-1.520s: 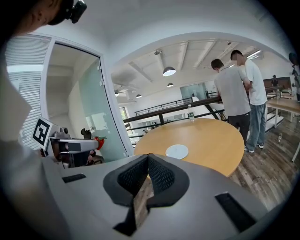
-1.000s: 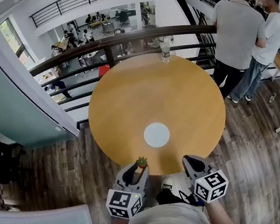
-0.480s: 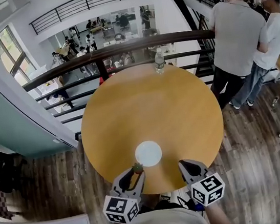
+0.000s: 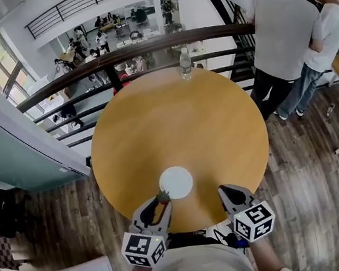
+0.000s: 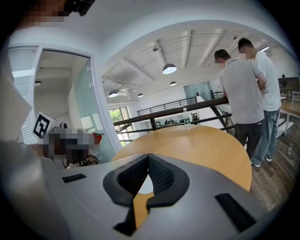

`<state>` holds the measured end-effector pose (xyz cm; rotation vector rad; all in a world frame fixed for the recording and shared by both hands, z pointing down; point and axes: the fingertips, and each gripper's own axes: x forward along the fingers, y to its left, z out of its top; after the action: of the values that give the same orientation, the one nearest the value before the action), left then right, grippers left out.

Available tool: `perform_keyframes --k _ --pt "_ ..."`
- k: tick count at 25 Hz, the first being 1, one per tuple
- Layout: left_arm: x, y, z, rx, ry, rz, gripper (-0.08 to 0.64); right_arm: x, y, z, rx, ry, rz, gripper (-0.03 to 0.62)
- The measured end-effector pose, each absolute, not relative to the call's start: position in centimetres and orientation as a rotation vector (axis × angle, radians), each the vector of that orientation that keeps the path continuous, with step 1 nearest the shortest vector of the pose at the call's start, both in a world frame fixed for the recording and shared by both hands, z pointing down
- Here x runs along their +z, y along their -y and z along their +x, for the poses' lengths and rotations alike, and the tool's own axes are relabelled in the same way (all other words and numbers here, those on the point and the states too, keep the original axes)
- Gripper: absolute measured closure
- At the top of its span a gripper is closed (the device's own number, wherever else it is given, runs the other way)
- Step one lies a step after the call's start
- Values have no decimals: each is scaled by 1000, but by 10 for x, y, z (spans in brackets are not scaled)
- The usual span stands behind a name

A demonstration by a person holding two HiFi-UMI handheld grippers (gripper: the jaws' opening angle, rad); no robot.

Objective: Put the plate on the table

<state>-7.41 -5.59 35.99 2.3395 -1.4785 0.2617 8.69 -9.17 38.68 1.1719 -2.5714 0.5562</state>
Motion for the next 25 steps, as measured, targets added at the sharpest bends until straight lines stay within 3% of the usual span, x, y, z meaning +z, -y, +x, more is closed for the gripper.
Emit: perform_keyframes --k 25 --pt "411 111 -94 393 1345 2341 414 410 139 60 601 2491 1209 568"
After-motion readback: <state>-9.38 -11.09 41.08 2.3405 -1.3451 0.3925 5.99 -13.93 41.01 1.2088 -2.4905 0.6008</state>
